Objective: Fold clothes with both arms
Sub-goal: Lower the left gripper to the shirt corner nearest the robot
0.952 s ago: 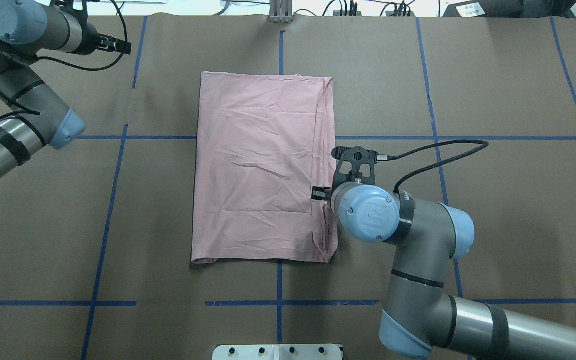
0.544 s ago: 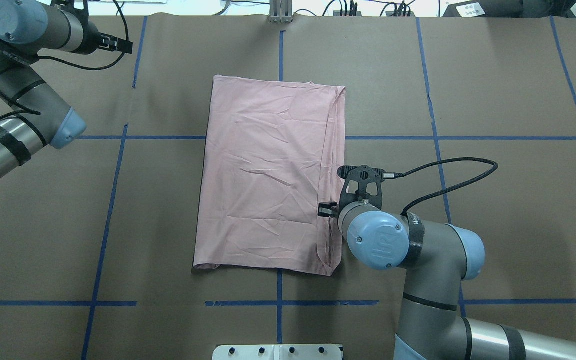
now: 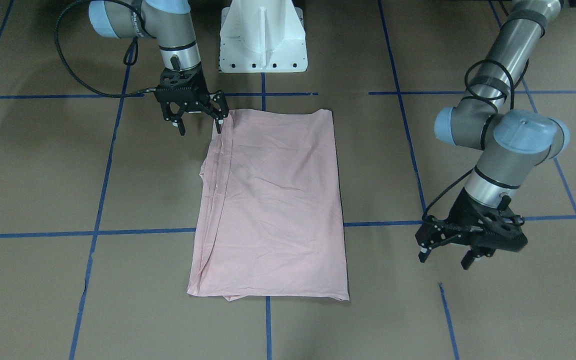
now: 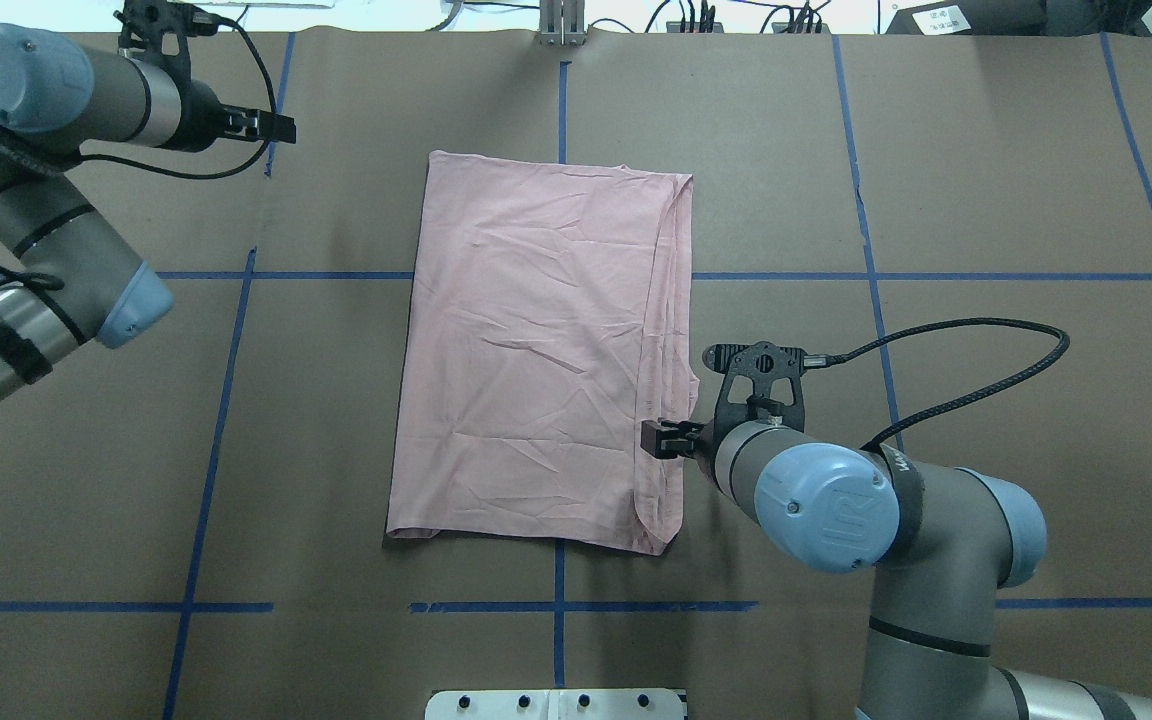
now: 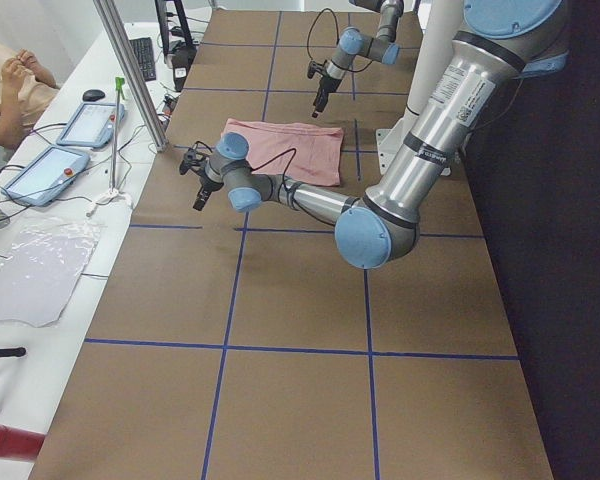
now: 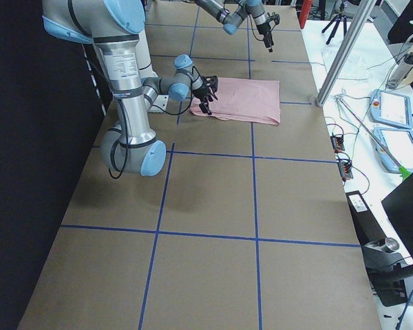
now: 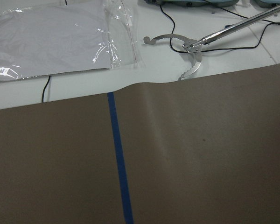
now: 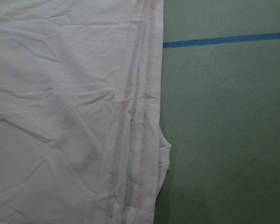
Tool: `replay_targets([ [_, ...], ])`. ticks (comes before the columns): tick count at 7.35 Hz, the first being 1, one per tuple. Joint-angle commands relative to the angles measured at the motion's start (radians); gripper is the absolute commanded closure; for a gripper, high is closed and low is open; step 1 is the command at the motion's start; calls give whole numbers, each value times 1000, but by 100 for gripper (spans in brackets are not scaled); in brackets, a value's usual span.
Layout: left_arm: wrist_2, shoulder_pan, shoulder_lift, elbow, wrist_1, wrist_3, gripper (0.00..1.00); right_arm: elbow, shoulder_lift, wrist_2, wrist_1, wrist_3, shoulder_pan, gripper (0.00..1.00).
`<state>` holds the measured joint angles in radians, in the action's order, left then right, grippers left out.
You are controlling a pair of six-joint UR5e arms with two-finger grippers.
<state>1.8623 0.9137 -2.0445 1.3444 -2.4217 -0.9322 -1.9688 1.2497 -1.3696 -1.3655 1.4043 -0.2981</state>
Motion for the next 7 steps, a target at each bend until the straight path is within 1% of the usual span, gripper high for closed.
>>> replay_targets([
  [1,2,-146,174,288,44,-170,0,-22,13,1,0,1,2,0],
  [3,-133,-362,298,471,70,-374,0,-21,11,9,0,10,5,0],
  [4,-209,-466,305,520,146,-461,0,-21,11,11,0,13,8,0],
  [5,-262,-548,293,547,218,-549,6,-21,11,12,0,13,8,0],
  [6,-302,-597,274,545,268,-600,25,-21,11,12,0,13,10,0],
  [7,-304,-616,264,545,318,-600,37,-19,11,12,0,15,10,0],
])
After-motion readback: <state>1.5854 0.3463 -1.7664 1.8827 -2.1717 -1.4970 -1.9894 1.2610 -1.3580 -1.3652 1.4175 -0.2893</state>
